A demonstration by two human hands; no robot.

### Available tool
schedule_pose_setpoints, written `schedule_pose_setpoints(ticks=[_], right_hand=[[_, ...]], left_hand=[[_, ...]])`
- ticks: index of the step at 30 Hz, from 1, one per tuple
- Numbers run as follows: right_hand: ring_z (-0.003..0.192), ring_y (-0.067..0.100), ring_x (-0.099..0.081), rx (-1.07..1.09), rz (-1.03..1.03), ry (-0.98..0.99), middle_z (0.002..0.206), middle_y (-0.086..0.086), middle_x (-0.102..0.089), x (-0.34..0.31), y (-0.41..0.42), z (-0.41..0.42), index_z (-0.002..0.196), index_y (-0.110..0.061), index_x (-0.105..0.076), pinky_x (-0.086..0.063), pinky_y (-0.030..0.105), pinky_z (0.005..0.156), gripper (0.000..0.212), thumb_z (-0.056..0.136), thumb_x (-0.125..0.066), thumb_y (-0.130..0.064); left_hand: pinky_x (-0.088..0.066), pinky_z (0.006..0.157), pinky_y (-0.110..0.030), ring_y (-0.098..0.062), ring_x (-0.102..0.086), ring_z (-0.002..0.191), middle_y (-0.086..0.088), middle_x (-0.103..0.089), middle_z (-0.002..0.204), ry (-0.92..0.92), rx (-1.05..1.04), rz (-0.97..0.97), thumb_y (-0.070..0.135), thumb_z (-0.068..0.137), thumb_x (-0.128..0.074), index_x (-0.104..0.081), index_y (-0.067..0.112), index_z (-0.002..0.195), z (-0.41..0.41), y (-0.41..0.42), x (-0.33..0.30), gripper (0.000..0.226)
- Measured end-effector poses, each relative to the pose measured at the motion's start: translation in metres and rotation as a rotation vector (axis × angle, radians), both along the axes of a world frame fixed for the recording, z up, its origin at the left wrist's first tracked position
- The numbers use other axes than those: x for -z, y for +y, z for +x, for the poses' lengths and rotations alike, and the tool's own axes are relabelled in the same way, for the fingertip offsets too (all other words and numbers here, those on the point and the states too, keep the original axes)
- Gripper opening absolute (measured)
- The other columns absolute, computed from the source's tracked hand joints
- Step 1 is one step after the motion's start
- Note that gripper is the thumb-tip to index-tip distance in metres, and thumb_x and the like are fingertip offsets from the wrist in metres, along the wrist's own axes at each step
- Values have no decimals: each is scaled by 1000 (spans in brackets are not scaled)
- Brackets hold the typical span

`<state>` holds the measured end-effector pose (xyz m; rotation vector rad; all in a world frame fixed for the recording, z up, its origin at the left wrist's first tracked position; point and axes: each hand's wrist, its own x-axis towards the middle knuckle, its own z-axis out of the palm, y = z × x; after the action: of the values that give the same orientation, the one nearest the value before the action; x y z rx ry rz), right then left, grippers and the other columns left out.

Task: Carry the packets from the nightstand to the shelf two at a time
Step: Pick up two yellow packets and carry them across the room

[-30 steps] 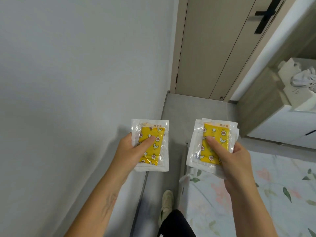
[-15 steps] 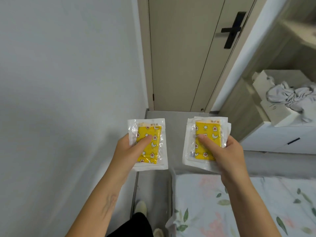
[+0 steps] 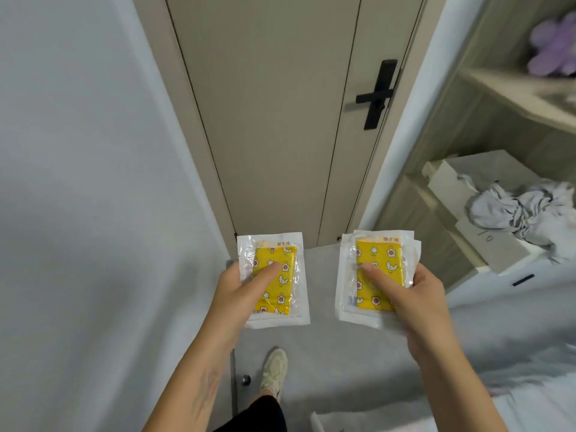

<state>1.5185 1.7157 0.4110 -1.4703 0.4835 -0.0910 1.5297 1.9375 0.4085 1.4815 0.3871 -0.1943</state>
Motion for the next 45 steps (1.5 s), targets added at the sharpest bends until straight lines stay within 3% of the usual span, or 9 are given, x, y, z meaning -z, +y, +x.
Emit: schedule_pose_setpoints(ticks=[5, 10, 25, 28, 32, 36, 39, 41, 45], right_hand=[[66, 13, -72, 101, 12, -5, 79, 4, -77, -14, 5, 108, 86, -12, -71, -58, 23, 56, 15, 74, -80, -11], [67, 13, -73, 226, 31, -11, 78, 1, -77, -28, -13, 160, 88, -13, -71, -57, 23, 56, 16, 74, -80, -13], [68, 17, -74, 637, 44, 19, 79, 5, -77, -37, -183, 200, 90, -8, -72, -57, 24, 56, 18, 75, -80, -12], [68, 18, -74, 691, 17, 8, 79, 6, -77, -47, -237, 203, 91, -8, -71, -57, 25, 56, 20, 74, -80, -12], [67, 18, -73, 733, 14, -62, 81, 9, -77, -68, -303, 207, 94, -7, -70, -56, 24, 55, 33, 66, -78, -22], [67, 18, -71, 725, 83, -140, 83, 11, -76, -82, -353, 223, 96, -6, -69, -56, 24, 56, 31, 76, -67, -29], [70, 17, -73, 709, 93, -170, 85, 10, -76, -85, -384, 249, 100, -6, -68, -56, 24, 56, 30, 80, -64, -28], [78, 18, -74, 706, 81, -156, 91, 9, -77, -86, -402, 269, 107, -8, -66, -57, 26, 61, 31, 85, -61, -30], [90, 20, -73, 708, 77, -148, 99, 6, -76, -83, -432, 300, 114, -16, -64, -57, 33, 74, 39, 84, -58, -40]], left_hand=[[-56, 61, -23, -14, -74, 82, 3, -77, 92, -36, 132, 25, 22, 87, -68, -71, 19, 103, 133, -3, -22, 16], [-57, 61, -23, -17, -74, 85, 1, -77, 93, -33, 265, -1, 18, 88, -67, -70, 17, 104, 213, -34, -34, 17], [-59, 73, -37, -21, -74, 84, -3, -77, 91, -16, 810, -59, 18, 89, -66, -71, 16, 100, 333, -276, -36, 12], [-59, 73, -33, -18, -74, 85, 0, -77, 92, -61, 921, -60, 18, 90, -64, -70, 16, 103, 346, -346, -42, 15], [-56, 58, -20, -10, -73, 78, 6, -77, 86, -76, 953, -98, 17, 90, -64, -67, 20, 100, 363, -420, -53, 11], [-58, 71, -23, -5, -70, 89, 12, -72, 100, -82, 957, -124, 14, 87, -68, -54, 35, 114, 380, -471, -56, 37], [-53, 93, -40, -11, -68, 101, 8, -72, 109, -79, 988, -102, 22, 87, -68, -55, 32, 119, 392, -509, -60, 36], [-50, 98, -48, -18, -69, 103, 3, -74, 106, -24, 986, -132, 30, 91, -62, -63, 25, 115, 401, -534, -64, 24], [-51, 96, -48, -24, -69, 102, -3, -72, 111, 101, 947, -171, 65, 77, -60, -64, 24, 121, 420, -575, -74, 60]])
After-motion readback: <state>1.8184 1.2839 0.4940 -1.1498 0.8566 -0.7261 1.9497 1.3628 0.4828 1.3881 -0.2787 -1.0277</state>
